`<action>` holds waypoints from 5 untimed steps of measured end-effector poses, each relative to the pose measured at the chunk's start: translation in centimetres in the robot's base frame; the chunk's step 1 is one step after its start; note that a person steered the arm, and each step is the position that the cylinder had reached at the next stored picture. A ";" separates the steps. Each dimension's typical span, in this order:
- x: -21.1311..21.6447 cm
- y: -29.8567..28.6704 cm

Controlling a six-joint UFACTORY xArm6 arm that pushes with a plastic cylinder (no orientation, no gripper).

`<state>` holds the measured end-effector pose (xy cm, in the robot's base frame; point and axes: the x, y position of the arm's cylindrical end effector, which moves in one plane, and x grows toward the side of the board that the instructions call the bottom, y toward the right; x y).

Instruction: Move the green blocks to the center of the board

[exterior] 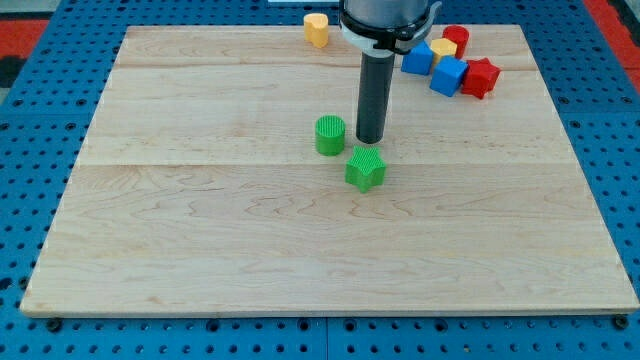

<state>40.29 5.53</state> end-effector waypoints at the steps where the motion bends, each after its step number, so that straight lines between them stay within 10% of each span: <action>1: -0.1 0.0; 5: -1.4 0.1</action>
<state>38.90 5.67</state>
